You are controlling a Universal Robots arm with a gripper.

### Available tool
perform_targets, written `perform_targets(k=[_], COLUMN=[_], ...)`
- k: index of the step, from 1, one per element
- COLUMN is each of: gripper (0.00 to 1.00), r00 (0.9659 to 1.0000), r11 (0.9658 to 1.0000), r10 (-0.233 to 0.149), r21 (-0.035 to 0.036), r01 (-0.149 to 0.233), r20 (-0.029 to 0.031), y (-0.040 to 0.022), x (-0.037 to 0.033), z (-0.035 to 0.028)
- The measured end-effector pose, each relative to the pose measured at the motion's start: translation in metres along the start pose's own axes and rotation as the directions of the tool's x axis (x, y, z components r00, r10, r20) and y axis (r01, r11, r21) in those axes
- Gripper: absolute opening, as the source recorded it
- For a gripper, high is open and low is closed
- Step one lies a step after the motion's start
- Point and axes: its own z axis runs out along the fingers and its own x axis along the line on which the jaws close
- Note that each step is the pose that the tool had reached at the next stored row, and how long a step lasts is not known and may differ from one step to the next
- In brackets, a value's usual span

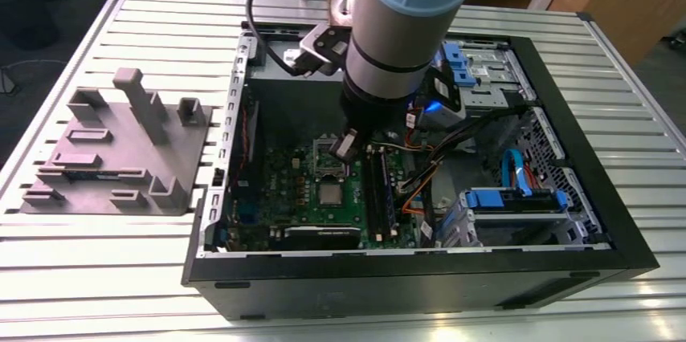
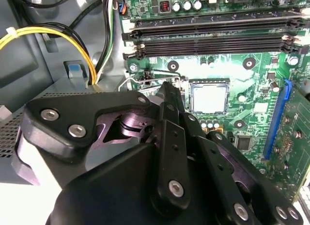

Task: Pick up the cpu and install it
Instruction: 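Close the cpu cover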

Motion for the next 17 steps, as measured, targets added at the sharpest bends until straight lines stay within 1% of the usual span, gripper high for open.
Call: perform_targets(k=[11,15,17], gripper=[0.10,0.10,0.10], r00=[1.0000,1.0000,1.0000], r11=[1.0000,1.0000,1.0000], r10=[0.000,0.000,0.000], r21=[-0.0009,-0.0046,-0.0047], r01=[0.000,0.000,0.000], r20=[0.0013,0.0066,0.0063], y=[-0.0003,-0.0006,-0.0007], x=[0.0001,0.0002,0.0002], z=[0.0023,0.0040,0.0044])
